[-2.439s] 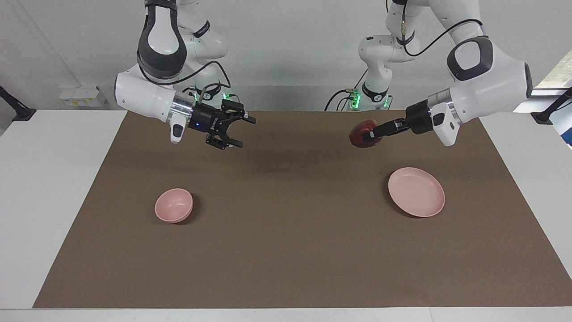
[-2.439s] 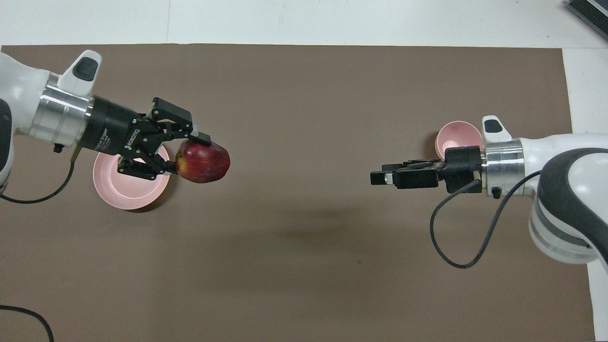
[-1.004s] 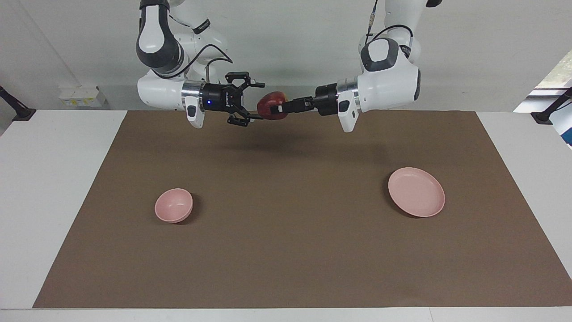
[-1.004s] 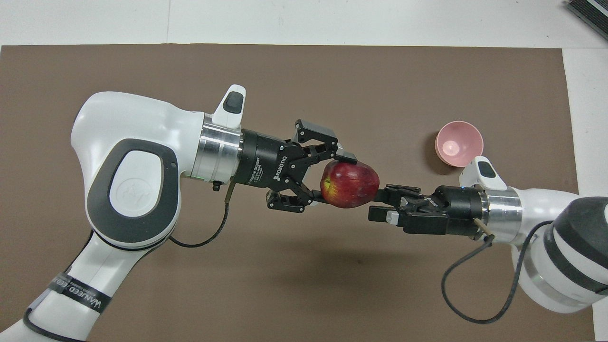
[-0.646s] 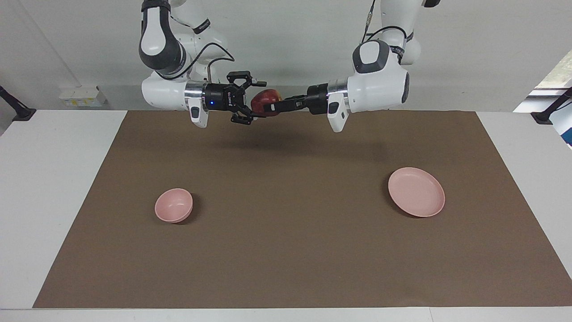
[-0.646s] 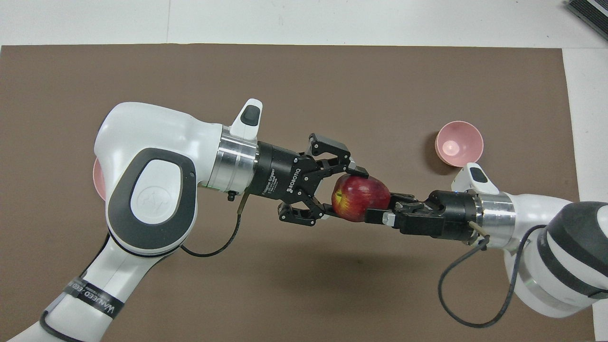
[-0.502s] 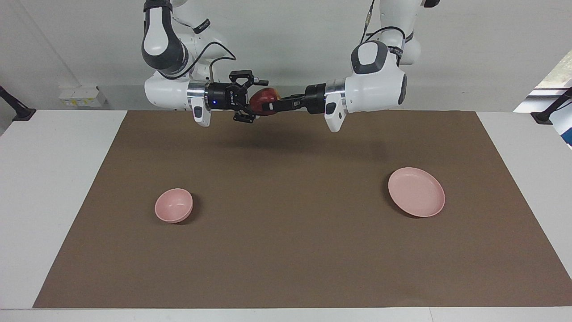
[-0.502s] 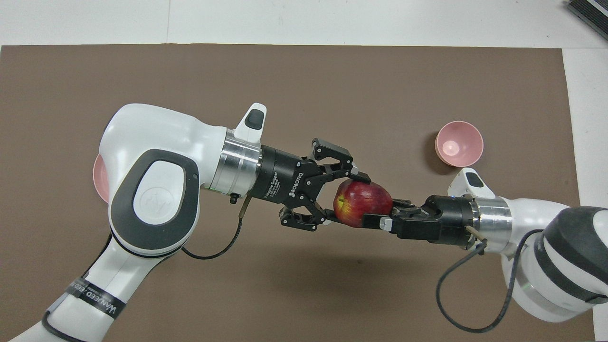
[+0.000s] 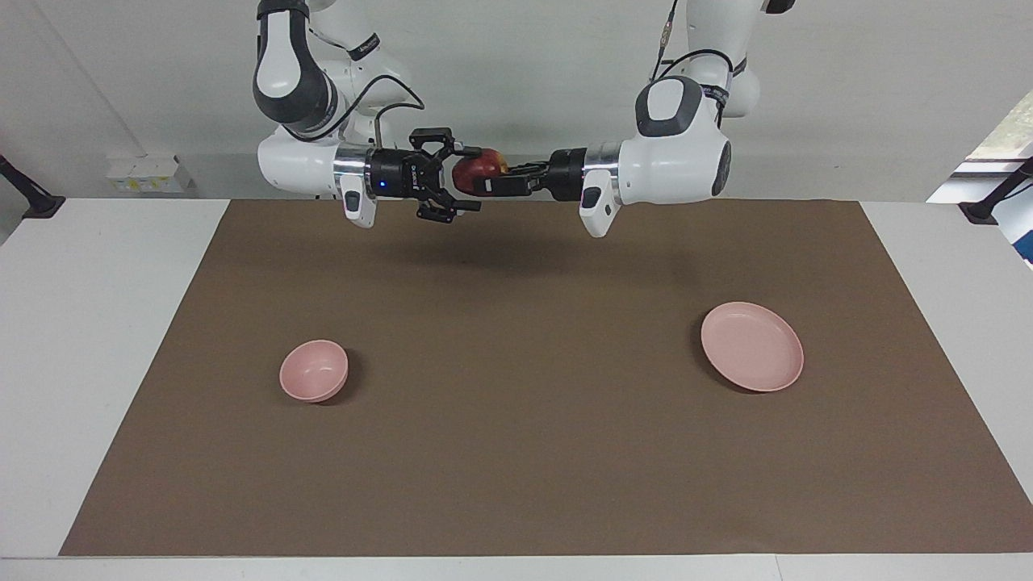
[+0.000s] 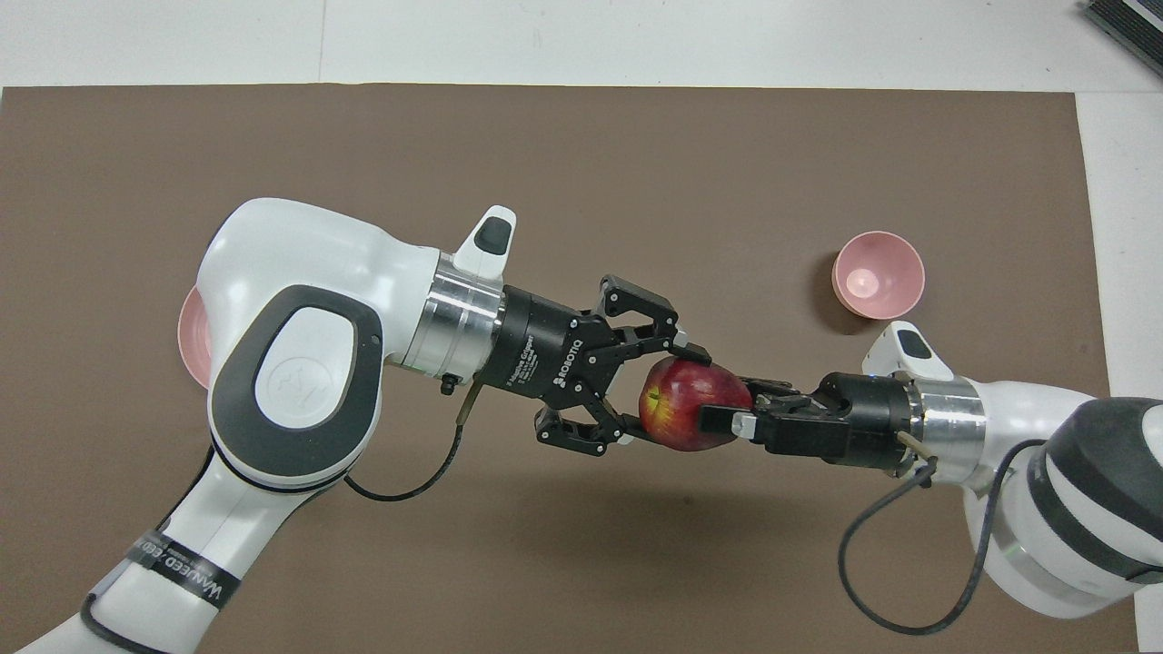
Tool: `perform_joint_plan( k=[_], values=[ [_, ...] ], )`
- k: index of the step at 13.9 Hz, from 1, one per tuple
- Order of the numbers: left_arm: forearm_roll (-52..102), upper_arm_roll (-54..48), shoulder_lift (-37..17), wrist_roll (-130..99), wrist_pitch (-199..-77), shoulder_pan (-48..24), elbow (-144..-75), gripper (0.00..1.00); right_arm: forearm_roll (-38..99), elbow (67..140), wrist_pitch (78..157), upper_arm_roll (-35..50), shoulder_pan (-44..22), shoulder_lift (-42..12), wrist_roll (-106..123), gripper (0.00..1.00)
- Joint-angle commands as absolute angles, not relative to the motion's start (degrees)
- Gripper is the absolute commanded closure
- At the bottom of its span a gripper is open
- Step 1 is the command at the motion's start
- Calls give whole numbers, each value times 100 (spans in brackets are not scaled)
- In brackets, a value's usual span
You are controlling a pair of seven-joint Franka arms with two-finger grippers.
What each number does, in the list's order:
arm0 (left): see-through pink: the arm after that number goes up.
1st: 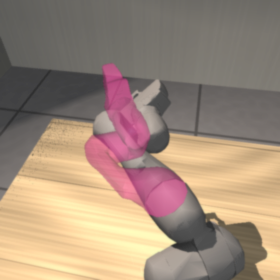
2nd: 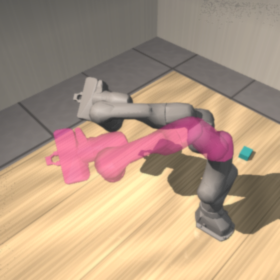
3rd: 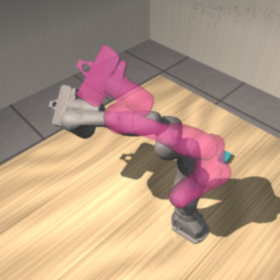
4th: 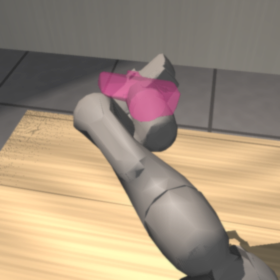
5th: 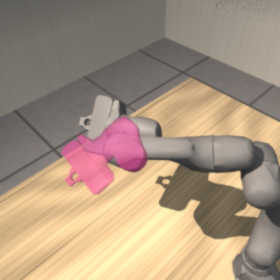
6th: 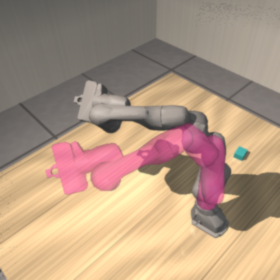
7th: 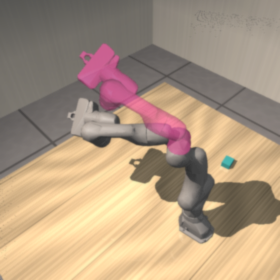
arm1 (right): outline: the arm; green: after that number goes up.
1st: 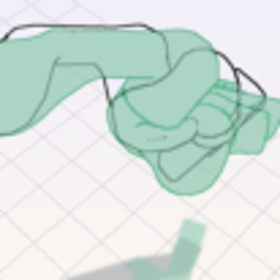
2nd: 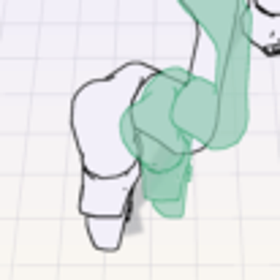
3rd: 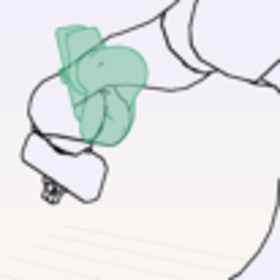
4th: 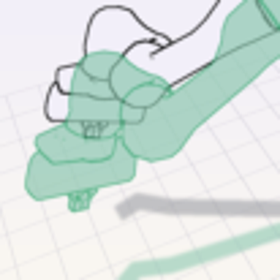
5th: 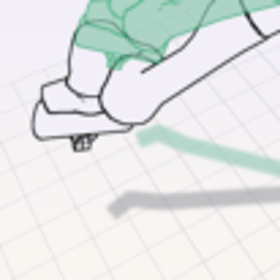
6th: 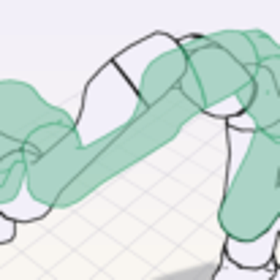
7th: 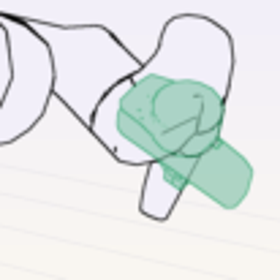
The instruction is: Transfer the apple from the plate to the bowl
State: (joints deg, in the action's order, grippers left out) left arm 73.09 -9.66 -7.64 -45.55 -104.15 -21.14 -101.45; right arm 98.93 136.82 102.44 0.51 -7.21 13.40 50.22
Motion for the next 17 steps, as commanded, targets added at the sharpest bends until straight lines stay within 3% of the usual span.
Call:
perform_joint_plan(
  k=[1, 6, 7, 8, 9, 11, 14, 15, 16, 17],
  values=[
    [7427, -923, -668, -4623, -10344, -2109, -10239, 100, 10046, 13790, 10362, 88, -738, 1459, 5150, 0],
    [7418, -923, -668, -4605, -10354, -2136, -10239, 100, 10037, 13816, 10274, 97, -835, 1486, 5150, 0],
    [7427, -923, -668, -4605, -10354, -2136, -10239, 100, 10037, 13808, 10274, 88, -826, 1477, 5150, 13],
    [7418, -923, -668, -4605, -10345, -2136, -10239, 100, 10020, 13808, 10274, 88, -826, 1477, 5142, 40],
    [7418, -923, -668, -4605, -10336, -2136, -10239, 100, 9993, 13790, 10266, 88, -826, 1459, 5142, 56],
    [7418, -923, -668, -4614, -10319, -2136, -10239, 100, 9984, 13773, 10266, 79, -817, 1441, 5150, 66],
    [7418, -923, -668, -4632, -10275, -2127, -10231, 100, 9906, 13755, 10143, 70, -747, 1415, 5115, 70],
    [7401, -914, -668, -4623, -10266, -2127, -10230, 79, 9705, 13729, 10108, 70, -730, 1389, 5141, 70],
    [7392, -914, -668, -4649, -10283, -2144, -10230, 1, 9451, 13685, 10047, 62, -660, 1345, 5150, 72],
    [7383, -914, -668, -4710, -10292, -2145, -10213, 0, 9187, 13606, 9968, 62, -555, 1284, 5159, 73]
  ],
)
